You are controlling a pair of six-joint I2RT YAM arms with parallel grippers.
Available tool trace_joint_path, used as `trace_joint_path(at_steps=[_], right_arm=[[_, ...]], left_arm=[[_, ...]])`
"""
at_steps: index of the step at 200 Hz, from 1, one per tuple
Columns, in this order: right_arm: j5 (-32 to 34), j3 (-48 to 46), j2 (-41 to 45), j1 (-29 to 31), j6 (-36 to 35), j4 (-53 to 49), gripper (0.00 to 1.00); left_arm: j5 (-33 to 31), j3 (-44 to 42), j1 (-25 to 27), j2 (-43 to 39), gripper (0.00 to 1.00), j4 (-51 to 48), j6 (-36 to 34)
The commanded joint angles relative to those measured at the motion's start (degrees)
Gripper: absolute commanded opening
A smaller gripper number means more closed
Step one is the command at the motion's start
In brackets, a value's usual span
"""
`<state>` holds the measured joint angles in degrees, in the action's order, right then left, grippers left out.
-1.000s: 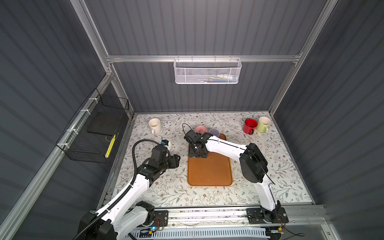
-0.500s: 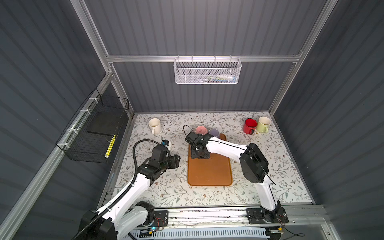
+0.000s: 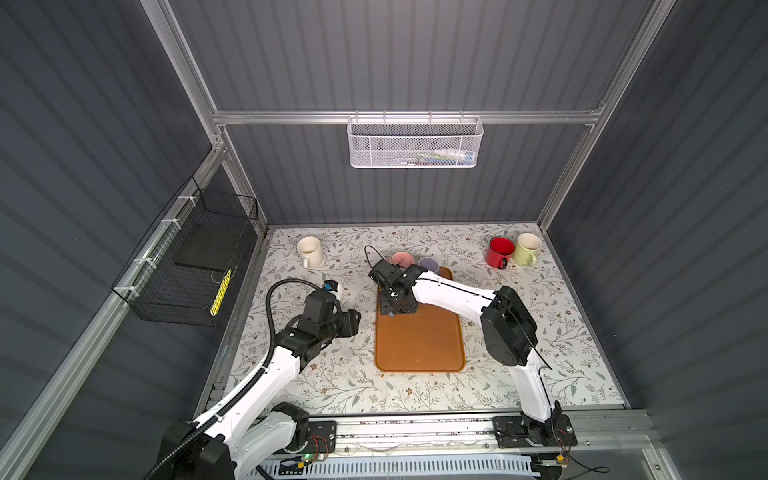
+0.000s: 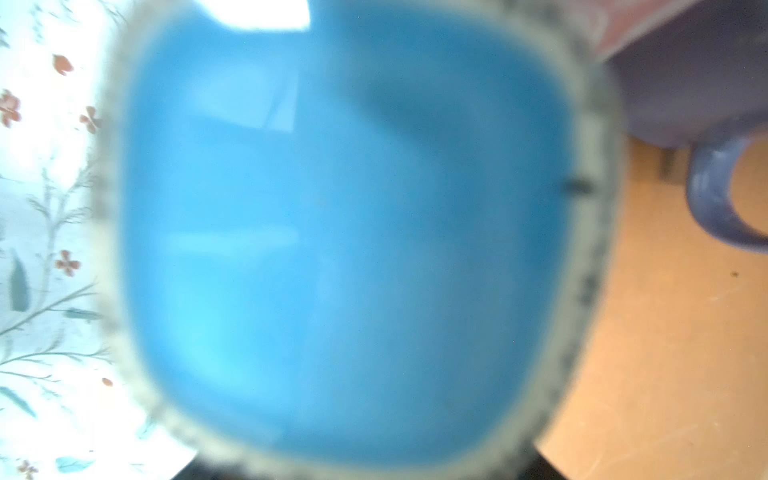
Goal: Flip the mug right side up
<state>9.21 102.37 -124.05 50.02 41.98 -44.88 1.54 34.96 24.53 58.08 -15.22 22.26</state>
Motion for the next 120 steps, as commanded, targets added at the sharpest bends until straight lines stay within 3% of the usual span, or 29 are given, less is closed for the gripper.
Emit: trace_joint_path(at_steps=[1,69,120], right_arm=[[0.58,1.06,-0.98,-0.10,-0.76,-1.24,0.65],[3.41,-4.75,3.07,-0.80,-2.18,-0.87,0.62],[-0.16,-3.08,2.20,-0.80,-5.81,0.54,0.61]], left_arm=[[0.22,1.33,-0.41,0.45,0.65,-0.63,-0.90],[0.48,1.36,-0.45,1.06,0.65,-0.27,-1.08],[0.40,1.42,-0.45,0.81,0.65,-0.46,-1.08]])
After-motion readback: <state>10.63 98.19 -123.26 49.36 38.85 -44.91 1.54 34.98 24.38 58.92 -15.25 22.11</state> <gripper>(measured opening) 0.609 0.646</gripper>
